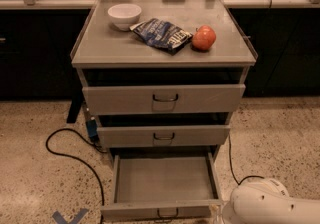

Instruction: Close bottom drawer

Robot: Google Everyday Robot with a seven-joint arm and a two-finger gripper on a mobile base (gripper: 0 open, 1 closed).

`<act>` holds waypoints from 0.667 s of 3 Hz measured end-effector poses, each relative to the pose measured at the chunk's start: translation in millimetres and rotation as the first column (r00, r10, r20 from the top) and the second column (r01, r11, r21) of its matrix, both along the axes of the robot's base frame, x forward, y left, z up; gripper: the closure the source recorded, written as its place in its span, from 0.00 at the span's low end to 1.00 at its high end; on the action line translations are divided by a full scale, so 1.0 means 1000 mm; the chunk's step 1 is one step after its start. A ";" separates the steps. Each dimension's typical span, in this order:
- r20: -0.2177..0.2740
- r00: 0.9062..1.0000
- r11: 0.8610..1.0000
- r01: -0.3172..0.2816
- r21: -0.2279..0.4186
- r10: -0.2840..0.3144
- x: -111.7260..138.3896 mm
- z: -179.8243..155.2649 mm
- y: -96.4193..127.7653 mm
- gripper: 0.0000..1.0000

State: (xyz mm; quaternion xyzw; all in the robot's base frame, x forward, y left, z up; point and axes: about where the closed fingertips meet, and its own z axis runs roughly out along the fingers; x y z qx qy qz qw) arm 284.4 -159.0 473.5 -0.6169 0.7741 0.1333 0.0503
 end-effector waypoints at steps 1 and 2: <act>0.001 1.000 1.000 -0.001 0.000 0.001 0.000 0.000 0.000 0.00; -0.036 0.999 1.000 0.008 0.009 -0.008 -0.001 -0.023 -0.003 0.00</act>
Offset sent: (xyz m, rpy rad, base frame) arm -0.0017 -0.0077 -0.0635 0.0246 0.0972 -0.0245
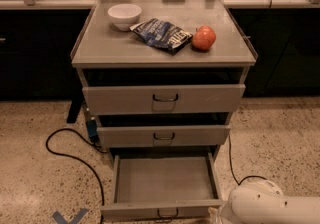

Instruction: Close bottom drawer

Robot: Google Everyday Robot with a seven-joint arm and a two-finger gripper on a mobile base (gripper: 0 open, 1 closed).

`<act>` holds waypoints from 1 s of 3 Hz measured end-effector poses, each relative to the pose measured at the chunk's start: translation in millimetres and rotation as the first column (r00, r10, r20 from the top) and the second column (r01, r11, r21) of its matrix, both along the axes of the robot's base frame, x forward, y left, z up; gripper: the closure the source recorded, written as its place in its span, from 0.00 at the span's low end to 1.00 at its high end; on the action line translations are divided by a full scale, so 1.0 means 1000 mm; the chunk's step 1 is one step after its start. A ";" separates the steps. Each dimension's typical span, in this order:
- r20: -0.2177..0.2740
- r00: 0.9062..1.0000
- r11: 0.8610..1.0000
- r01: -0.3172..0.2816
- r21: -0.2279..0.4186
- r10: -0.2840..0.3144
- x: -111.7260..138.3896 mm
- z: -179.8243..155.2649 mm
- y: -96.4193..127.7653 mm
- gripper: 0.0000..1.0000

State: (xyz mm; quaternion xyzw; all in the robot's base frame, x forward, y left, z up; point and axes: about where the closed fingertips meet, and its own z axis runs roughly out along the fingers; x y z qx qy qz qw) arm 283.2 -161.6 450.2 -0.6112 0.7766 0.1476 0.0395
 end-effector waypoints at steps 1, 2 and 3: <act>-0.026 0.999 0.999 0.046 0.010 -0.046 0.015 -0.051 -0.021 0.00; -0.070 0.992 0.994 0.104 0.031 -0.102 0.022 -0.112 -0.046 0.00; -0.149 0.978 0.985 0.156 0.075 -0.144 0.020 -0.170 -0.059 0.00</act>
Offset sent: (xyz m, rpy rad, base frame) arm -0.0366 -0.0419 -0.2640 0.1574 0.3318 -0.1750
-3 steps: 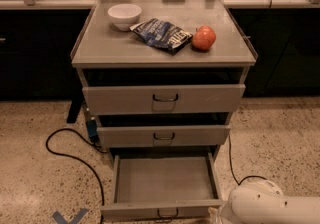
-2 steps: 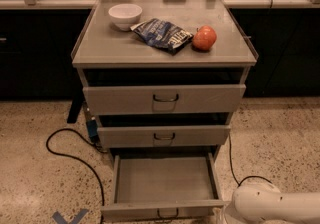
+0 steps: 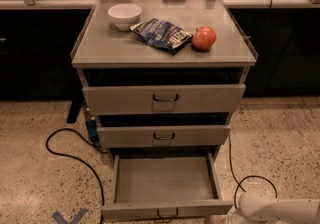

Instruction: Close bottom drawer

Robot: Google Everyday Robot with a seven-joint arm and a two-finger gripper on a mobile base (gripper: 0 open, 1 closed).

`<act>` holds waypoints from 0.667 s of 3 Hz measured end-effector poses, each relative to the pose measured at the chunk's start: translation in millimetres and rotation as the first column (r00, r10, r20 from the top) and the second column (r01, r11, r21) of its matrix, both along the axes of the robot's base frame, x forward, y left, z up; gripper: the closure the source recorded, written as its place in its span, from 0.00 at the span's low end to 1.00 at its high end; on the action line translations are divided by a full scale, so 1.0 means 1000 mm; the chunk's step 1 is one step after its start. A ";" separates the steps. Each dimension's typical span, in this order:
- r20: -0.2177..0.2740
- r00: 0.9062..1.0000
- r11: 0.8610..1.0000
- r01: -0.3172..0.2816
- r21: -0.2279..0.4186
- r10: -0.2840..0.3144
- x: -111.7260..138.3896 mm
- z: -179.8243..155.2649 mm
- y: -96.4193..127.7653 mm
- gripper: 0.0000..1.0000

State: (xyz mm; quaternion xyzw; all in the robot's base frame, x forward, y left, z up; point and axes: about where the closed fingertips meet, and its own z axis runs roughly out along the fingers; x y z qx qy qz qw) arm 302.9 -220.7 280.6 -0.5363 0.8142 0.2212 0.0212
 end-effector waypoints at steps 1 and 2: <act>-0.031 0.999 0.999 0.012 0.031 -0.011 -0.006 -0.029 0.012 0.00; -0.037 0.999 0.999 0.010 0.032 -0.009 -0.009 -0.030 0.013 0.00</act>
Offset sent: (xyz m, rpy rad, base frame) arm -0.0041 0.0109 -0.0289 0.0303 0.0282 -0.0117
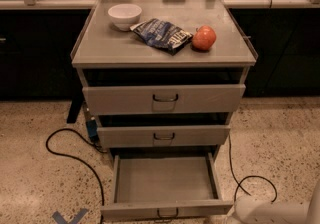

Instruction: Close bottom drawer

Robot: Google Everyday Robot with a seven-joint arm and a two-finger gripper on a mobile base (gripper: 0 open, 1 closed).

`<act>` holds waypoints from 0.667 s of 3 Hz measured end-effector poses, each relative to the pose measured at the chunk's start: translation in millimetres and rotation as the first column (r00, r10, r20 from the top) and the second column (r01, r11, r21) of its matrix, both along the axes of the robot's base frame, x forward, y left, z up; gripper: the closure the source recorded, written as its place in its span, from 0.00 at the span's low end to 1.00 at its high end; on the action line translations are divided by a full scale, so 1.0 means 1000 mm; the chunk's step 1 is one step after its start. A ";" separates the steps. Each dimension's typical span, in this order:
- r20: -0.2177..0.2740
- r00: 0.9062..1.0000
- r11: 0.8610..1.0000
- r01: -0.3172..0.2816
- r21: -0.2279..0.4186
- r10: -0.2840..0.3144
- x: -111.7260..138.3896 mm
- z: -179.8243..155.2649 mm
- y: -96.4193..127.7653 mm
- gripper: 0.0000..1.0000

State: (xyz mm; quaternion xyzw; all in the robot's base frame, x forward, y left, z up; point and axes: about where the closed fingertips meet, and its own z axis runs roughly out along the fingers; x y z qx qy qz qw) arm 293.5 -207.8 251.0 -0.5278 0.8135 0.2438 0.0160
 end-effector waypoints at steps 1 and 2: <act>-0.031 0.999 1.000 0.016 0.007 -0.015 0.010 -0.029 -0.003 0.00; -0.104 0.994 0.998 0.048 0.045 -0.043 0.018 -0.073 -0.007 0.00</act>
Offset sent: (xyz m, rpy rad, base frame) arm 0.0844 -0.0304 -0.1253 0.0773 0.1102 -0.1224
